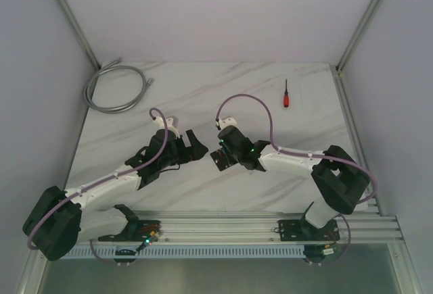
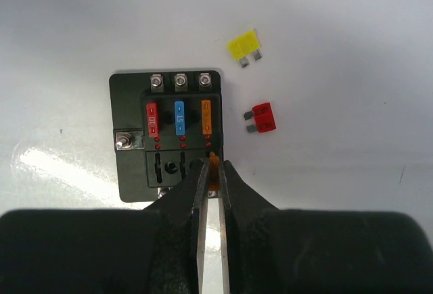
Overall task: Snap on the fuse box
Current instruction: Install the fuse at the fuse box base.
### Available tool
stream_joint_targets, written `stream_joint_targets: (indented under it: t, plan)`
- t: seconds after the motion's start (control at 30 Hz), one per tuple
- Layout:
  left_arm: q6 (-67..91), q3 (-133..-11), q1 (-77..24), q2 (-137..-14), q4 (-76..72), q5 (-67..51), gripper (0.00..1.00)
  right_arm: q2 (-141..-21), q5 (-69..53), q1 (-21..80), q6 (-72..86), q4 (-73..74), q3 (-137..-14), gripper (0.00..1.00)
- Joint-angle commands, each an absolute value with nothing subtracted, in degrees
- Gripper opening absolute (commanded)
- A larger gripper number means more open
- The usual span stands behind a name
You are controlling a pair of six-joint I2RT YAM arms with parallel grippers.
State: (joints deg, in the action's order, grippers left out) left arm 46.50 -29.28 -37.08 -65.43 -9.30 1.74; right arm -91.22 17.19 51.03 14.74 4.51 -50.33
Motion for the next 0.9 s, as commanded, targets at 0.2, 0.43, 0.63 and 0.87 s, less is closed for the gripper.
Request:
stream_joint_targets:
  t: [0.2,0.43,0.63,0.87]
  plan:
    - [46.89,-28.92,-36.73,-65.27,-8.77,1.45,1.0,-90.79,18.86,51.42,14.06,5.14,-51.83,0.0]
    - [46.87,-28.87,-36.73,-65.19,-8.79,1.45,1.0,-92.13,17.77,51.42,13.89,4.35,-51.85,0.0]
    - [46.86,-28.74,-36.75,-65.12,-8.78,1.47,1.0,-93.05,17.37,51.37,13.89,4.22,-51.86,0.0]
    - [46.95,-28.67,-36.74,-64.94,-8.79,1.42,1.0,-92.55,16.44,51.41,13.89,3.66,-51.51,0.0]
